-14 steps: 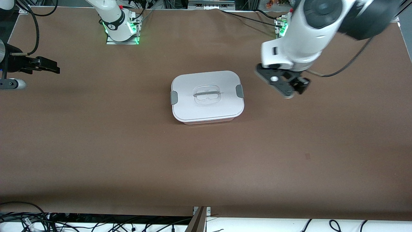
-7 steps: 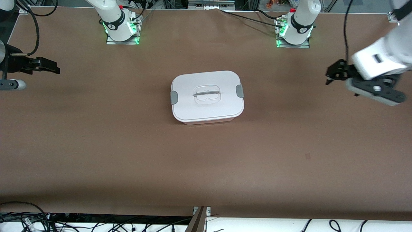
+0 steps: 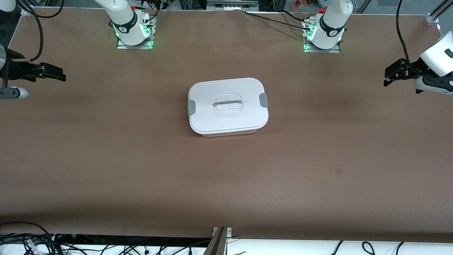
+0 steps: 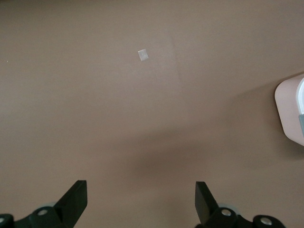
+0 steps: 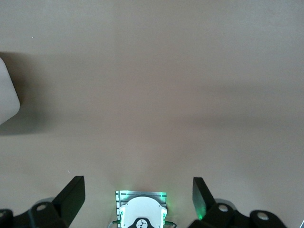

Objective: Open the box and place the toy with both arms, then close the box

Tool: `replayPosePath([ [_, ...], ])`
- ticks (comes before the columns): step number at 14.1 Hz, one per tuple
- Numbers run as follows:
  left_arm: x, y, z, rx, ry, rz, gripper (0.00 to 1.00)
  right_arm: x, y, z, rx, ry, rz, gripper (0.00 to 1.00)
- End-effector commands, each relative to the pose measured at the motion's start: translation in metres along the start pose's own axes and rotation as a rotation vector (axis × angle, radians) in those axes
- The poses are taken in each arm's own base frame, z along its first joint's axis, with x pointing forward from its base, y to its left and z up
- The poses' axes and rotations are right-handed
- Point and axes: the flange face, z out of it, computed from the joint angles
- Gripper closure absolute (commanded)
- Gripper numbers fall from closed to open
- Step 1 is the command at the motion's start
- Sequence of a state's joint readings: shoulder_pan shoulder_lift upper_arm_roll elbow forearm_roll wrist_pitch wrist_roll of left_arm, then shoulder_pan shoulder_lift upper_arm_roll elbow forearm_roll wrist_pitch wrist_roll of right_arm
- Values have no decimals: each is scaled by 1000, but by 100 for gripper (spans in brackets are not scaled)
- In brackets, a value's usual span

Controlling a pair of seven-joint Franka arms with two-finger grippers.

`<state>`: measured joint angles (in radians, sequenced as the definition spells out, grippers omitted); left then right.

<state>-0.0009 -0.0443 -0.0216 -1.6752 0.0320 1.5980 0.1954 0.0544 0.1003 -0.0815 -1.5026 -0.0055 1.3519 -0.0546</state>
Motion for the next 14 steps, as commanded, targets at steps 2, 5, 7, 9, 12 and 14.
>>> replayPosePath([
  [2, 0, 20, -6, 36, 18, -1, 0, 1, 2, -4, -4, 7, -2, 0],
  [5, 3, 18, -3, 33, 11, 1, 0, 1, 2, -4, -4, 7, -2, 0],
  [7, 3, 17, -2, 26, 8, -4, 0, 1, 1, -4, -4, 8, -4, 0],
  [9, 2, 18, -2, -12, 3, -10, 0, 1, 2, -4, -4, 7, -2, 0],
  [12, 1, 21, -3, -29, 0, -50, 0, 1, 1, -4, -4, 8, -4, 0],
  [14, 0, 21, -4, -32, -16, -47, 0, 1, 2, -4, -4, 7, -2, 0],
])
